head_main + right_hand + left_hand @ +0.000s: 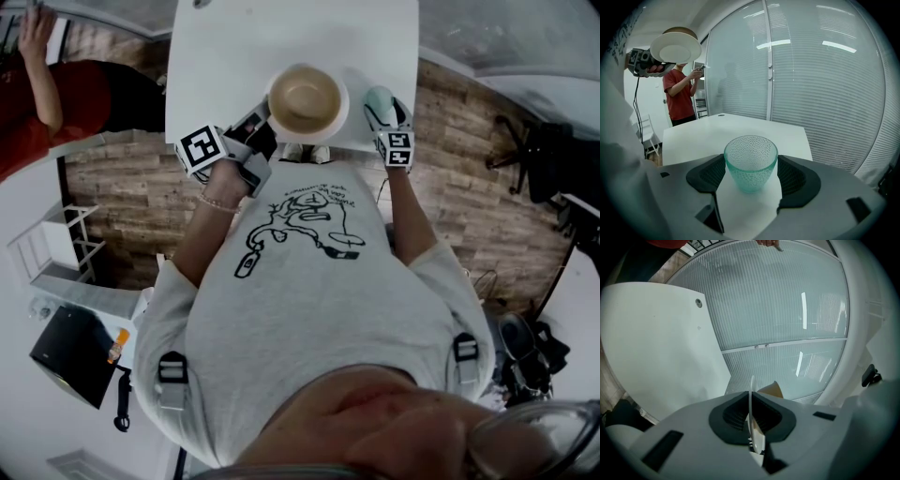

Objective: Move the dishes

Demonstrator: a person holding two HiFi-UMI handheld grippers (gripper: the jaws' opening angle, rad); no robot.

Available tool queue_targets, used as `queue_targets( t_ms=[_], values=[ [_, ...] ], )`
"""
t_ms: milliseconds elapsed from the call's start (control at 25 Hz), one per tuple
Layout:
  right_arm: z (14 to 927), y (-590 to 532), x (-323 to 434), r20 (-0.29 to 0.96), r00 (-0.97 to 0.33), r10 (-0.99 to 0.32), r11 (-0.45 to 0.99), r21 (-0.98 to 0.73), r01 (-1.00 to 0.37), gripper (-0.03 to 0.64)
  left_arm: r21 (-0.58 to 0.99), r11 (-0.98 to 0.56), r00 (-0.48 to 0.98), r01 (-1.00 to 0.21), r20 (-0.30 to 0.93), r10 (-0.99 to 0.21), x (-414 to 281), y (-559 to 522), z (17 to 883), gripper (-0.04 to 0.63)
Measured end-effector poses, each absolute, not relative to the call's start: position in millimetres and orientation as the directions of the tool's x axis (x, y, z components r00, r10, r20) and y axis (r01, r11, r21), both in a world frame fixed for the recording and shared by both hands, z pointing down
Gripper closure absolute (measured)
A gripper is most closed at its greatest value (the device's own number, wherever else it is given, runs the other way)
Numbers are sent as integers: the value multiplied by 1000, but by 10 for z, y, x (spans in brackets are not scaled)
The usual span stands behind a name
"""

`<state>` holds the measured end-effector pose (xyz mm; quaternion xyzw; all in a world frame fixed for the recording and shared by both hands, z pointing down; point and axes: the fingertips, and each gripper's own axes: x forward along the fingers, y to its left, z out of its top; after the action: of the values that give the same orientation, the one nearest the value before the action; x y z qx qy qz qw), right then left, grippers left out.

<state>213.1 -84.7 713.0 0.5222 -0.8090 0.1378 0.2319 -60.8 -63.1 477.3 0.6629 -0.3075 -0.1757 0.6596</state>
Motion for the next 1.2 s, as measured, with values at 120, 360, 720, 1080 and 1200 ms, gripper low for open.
queue_targets(
  t_ms=[120, 360, 720, 1080, 1200],
  values=[
    [7158, -852, 2136, 530, -351, -772, 417, 6, -909, 262, 983, 53, 749, -177, 170, -640, -610, -642, 4768, 584],
    [7136, -863, 2137, 527, -354, -773, 421, 8, -907, 261, 982, 54, 748, -182, 174, -641, -621, -632, 4767, 584],
    [6980, -854, 2114, 484, -374, -791, 427, -1, -904, 259, 984, 53, 751, -170, 165, -639, -613, -633, 4763, 584],
    [6528, -857, 2075, 408, -382, -829, 421, 7, -907, 261, 984, 53, 758, -172, 166, -631, -600, -630, 4770, 584],
    [6260, -854, 2059, 375, -379, -846, 414, 13, -910, 261, 984, 54, 758, -171, 167, -630, -596, -629, 4769, 584]
  ],
)
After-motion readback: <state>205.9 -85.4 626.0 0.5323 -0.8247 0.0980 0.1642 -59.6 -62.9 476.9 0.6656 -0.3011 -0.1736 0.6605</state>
